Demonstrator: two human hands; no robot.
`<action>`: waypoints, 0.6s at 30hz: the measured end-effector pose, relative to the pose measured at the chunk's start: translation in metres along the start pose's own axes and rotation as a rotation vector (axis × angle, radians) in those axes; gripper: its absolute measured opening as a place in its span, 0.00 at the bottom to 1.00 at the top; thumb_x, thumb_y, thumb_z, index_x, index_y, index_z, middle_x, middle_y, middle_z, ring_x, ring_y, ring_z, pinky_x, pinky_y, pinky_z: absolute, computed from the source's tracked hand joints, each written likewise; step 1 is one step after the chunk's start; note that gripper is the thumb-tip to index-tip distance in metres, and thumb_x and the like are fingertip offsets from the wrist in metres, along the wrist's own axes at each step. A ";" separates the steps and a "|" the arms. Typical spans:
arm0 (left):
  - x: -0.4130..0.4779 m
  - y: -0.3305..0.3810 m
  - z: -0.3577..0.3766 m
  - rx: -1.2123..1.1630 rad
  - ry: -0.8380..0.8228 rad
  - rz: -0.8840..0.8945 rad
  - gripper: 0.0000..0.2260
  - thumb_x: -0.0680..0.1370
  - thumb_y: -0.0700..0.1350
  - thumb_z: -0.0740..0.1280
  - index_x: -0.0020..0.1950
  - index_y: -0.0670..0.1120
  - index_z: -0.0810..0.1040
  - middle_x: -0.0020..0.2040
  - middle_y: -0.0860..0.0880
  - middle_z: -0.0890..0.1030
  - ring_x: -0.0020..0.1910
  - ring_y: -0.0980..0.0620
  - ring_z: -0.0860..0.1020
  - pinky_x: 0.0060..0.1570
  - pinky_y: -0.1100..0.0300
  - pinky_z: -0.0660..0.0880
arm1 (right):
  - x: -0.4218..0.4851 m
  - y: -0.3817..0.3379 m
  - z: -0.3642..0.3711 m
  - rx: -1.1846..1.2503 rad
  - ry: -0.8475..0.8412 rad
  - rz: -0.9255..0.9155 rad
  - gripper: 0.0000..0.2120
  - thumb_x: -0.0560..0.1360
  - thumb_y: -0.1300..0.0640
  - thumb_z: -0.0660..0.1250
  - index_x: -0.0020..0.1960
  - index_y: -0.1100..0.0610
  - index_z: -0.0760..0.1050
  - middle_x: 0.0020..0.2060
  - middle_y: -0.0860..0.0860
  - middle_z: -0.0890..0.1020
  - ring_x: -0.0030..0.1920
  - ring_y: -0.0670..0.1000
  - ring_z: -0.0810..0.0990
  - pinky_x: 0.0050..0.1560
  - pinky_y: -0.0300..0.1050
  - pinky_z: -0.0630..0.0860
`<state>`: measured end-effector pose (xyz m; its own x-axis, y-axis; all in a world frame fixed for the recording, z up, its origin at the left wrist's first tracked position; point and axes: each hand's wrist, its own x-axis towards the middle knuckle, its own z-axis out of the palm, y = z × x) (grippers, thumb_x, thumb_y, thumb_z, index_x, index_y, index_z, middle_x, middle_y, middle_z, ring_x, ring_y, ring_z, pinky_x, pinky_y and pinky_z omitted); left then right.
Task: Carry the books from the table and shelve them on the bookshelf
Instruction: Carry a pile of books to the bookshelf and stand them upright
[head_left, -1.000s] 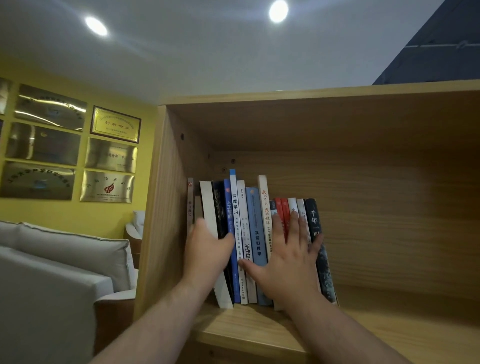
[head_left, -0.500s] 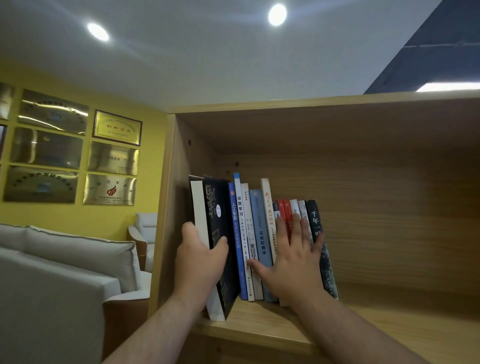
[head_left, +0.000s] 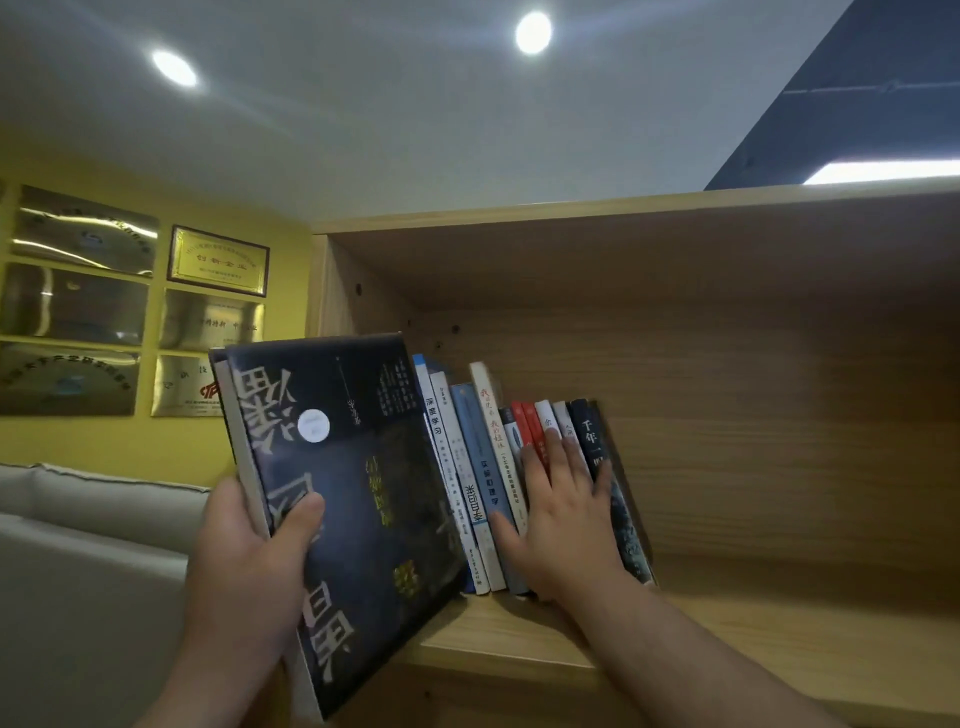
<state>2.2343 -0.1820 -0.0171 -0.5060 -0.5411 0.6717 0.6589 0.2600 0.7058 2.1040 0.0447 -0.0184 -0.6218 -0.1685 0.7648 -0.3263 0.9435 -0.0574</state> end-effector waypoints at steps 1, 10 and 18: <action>0.000 0.001 -0.001 -0.070 -0.011 -0.033 0.05 0.79 0.37 0.68 0.51 0.46 0.77 0.44 0.46 0.83 0.43 0.42 0.81 0.39 0.54 0.74 | 0.000 -0.001 0.000 0.001 0.016 -0.009 0.40 0.77 0.32 0.51 0.83 0.50 0.49 0.83 0.54 0.44 0.83 0.56 0.38 0.77 0.66 0.33; -0.005 -0.005 0.027 -0.466 -0.236 -0.404 0.07 0.79 0.39 0.65 0.55 0.42 0.80 0.40 0.41 0.86 0.33 0.42 0.84 0.37 0.48 0.80 | -0.027 0.047 -0.046 0.156 0.234 -0.269 0.37 0.80 0.41 0.62 0.83 0.47 0.49 0.81 0.49 0.60 0.77 0.46 0.59 0.76 0.52 0.62; -0.017 0.045 0.095 -0.383 -0.680 -0.790 0.10 0.80 0.44 0.64 0.54 0.38 0.78 0.30 0.42 0.84 0.24 0.45 0.83 0.26 0.57 0.79 | -0.056 0.095 -0.098 0.206 0.431 -0.565 0.22 0.83 0.40 0.59 0.69 0.54 0.71 0.73 0.55 0.72 0.78 0.45 0.63 0.78 0.45 0.62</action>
<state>2.2197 -0.0856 0.0244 -0.9820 0.1370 0.1301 0.0854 -0.2923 0.9525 2.1778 0.1720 -0.0036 0.0012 -0.4454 0.8954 -0.6676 0.6663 0.3323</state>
